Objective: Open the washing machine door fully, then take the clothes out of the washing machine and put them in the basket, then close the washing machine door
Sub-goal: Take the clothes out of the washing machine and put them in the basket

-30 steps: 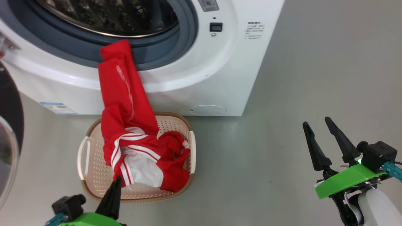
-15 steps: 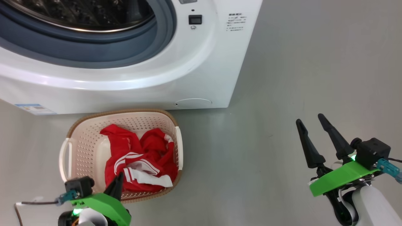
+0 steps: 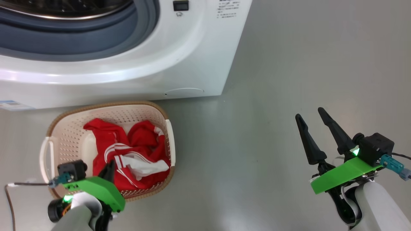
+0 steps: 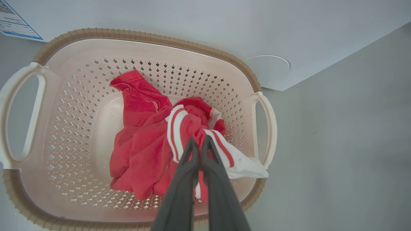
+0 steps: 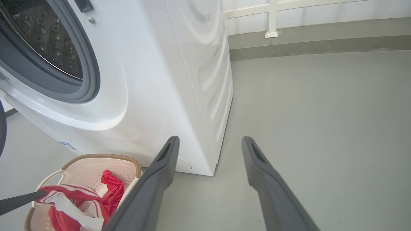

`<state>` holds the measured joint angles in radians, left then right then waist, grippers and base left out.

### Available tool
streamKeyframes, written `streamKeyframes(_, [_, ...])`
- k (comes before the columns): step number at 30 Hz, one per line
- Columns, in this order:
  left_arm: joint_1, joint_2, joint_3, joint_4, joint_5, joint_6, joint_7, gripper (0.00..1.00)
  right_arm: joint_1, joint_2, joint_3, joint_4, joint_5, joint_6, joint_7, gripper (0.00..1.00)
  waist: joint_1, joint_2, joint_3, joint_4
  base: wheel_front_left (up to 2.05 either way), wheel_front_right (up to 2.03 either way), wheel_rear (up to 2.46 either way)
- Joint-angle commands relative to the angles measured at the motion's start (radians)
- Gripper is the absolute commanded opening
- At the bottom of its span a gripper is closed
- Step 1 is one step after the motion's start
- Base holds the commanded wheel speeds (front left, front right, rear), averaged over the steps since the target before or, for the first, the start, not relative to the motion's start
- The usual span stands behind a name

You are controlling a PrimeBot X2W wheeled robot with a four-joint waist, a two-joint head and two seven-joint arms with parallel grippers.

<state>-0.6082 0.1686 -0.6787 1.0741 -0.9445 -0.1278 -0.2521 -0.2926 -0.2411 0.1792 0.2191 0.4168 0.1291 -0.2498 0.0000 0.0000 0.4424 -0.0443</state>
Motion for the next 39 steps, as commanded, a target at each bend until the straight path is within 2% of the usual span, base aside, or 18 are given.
streamKeyframes(1, [-0.025, 0.029, 0.018, 0.004, -0.014, -0.003, -0.010, 0.17, -0.004, -0.001, 0.020, -0.025, -0.001, 0.002, -0.012, 1.00, 0.0000, 0.0000, 0.023, -0.015, 0.00, 0.00, 0.00])
streamKeyframes(3, [-0.043, 0.033, 0.012, 0.016, -0.022, -0.003, -0.010, 0.43, -0.008, 0.000, 0.020, -0.027, -0.002, 0.002, -0.012, 1.00, 0.0000, 0.0000, 0.032, -0.019, 0.00, 0.00, 0.00])
streamKeyframes(4, [-0.050, 0.035, 0.009, 0.022, -0.026, -0.003, -0.010, 0.65, -0.009, 0.001, 0.019, -0.027, -0.003, 0.002, -0.012, 1.00, 0.0000, 0.0000, 0.034, -0.019, 0.00, 0.00, 0.00])
streamKeyframes(5, [-0.057, 0.038, 0.008, 0.028, -0.029, -0.003, -0.010, 0.94, -0.010, 0.001, 0.018, -0.027, -0.004, 0.002, -0.012, 1.00, 0.0000, 0.0000, 0.036, -0.020, 0.00, 0.00, 0.00])
streamKeyframes(6, [-0.063, 0.040, 0.008, 0.033, -0.031, -0.003, -0.010, 1.00, -0.011, 0.002, 0.017, -0.027, -0.005, 0.002, -0.012, 1.00, 0.0000, 0.0000, 0.037, -0.020, 0.00, 0.00, 0.00])
streamKeyframes(22, [-0.051, 0.063, 0.045, -0.003, -0.018, -0.003, -0.010, 1.00, -0.004, 0.005, 0.016, -0.005, -0.002, 0.002, -0.012, 1.00, 0.0000, 0.0000, -0.025, 0.002, 0.00, 0.00, 0.00])
streamKeyframes(29, [-0.013, 0.080, 0.136, -0.069, 0.044, -0.003, -0.010, 1.00, 0.011, 0.004, 0.008, 0.000, 0.001, 0.002, -0.012, 1.00, 0.0000, 0.0000, -0.074, 0.009, 0.00, 0.00, 0.00])
streamKeyframes(39, [0.083, 0.073, 0.304, -0.219, 0.205, -0.003, -0.010, 1.00, 0.050, 0.006, -0.010, 0.006, 0.005, 0.002, -0.012, 1.00, 0.0000, 0.0000, -0.154, 0.026, 0.00, 0.00, 0.00])
